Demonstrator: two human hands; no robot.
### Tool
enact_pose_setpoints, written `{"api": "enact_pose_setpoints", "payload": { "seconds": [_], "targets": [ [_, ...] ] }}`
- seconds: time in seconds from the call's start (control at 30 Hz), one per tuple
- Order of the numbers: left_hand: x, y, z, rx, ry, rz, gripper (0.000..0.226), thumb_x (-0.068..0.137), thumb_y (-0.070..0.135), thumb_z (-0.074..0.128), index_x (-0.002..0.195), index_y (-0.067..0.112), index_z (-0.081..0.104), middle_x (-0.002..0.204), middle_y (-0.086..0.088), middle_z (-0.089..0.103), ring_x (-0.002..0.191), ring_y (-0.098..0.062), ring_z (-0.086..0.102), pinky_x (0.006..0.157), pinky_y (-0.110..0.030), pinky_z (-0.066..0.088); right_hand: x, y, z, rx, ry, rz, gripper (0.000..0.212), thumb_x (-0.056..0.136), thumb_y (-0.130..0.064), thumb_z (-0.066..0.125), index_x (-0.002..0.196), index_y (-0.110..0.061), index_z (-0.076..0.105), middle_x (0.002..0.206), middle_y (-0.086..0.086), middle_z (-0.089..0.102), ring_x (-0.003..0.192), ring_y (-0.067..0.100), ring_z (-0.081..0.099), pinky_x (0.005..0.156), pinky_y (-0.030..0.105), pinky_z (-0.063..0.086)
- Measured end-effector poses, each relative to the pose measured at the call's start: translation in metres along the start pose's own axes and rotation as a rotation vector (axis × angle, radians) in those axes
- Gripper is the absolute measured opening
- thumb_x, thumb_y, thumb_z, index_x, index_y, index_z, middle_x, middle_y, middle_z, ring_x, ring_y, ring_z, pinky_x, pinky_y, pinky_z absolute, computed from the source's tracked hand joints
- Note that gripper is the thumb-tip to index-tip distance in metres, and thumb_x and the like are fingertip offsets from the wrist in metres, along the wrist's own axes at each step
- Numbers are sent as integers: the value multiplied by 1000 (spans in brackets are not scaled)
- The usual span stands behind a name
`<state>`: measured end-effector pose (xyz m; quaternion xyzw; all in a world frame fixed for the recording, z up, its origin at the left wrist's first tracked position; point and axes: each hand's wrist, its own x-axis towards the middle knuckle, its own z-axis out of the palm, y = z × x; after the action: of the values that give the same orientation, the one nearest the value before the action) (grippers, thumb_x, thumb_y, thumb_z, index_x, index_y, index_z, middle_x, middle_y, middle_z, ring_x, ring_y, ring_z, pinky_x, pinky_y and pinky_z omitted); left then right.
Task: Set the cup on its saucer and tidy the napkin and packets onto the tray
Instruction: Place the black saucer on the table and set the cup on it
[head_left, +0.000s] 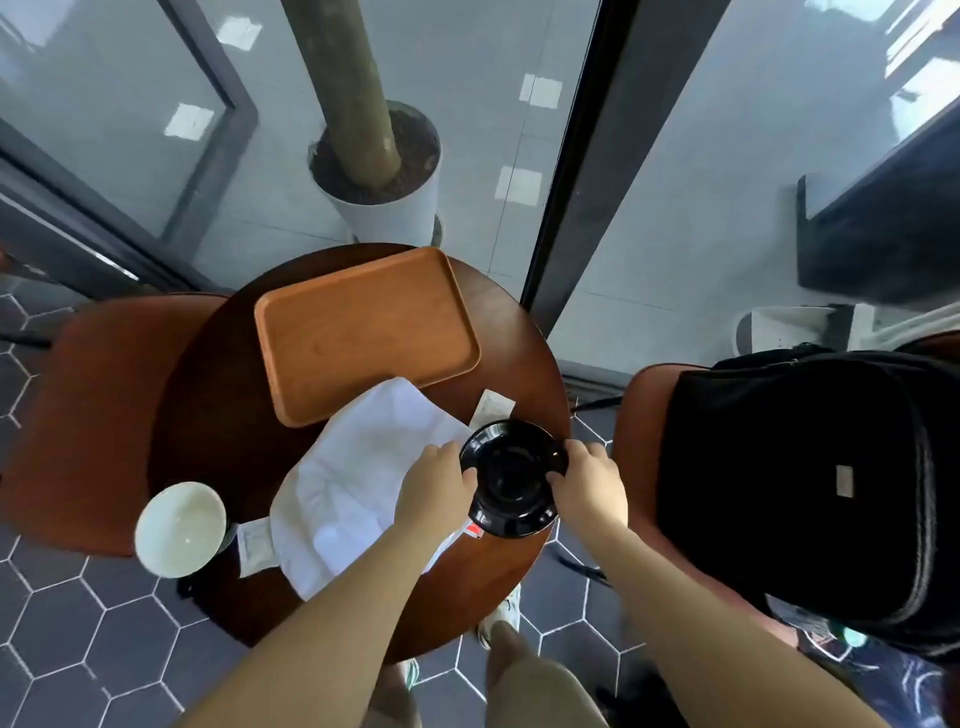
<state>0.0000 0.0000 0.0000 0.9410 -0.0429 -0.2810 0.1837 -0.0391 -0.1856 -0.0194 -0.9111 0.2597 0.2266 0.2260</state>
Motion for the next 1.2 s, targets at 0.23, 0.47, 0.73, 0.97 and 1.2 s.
{"api": "enact_pose_setpoints", "payload": {
  "seconds": [0.23,0.47,0.73,0.97,1.2],
  "targets": [
    [8,0,12,-132,40,-73,23,99,19,54,117,12,67,113,-8,70,102,-23,66,88,-28,56,9,13,7,191,-36,142,23,87,-15,59,109,-19,65,101,4,71,97,29,64,71,28,39],
    [6,-8,9,-233,92,-105,14,95,15,61,107,13,69,103,-5,74,93,-21,69,75,-20,51,5,2,-4,259,-1,108,24,89,-10,57,109,-19,66,101,1,72,89,23,62,70,27,41],
    [-4,-28,-22,-446,195,-207,22,90,8,65,108,18,71,83,8,64,81,-12,61,59,-10,37,-5,-30,-26,305,16,26,24,85,-11,61,105,-21,71,97,-3,72,91,23,65,77,32,52],
    [-28,-57,-66,-697,265,-336,24,84,2,64,101,17,72,84,-5,69,83,-29,70,82,-45,60,-16,-80,-41,321,-1,-127,24,81,-12,64,100,-21,73,79,-10,66,75,13,62,61,23,41],
    [-59,-96,-107,-828,408,-402,26,80,0,63,88,22,74,77,-5,74,77,-28,73,76,-50,61,-26,-146,-44,285,-60,-335,12,85,-19,62,88,-26,72,75,-11,67,76,15,66,57,23,45]
  ]
}}
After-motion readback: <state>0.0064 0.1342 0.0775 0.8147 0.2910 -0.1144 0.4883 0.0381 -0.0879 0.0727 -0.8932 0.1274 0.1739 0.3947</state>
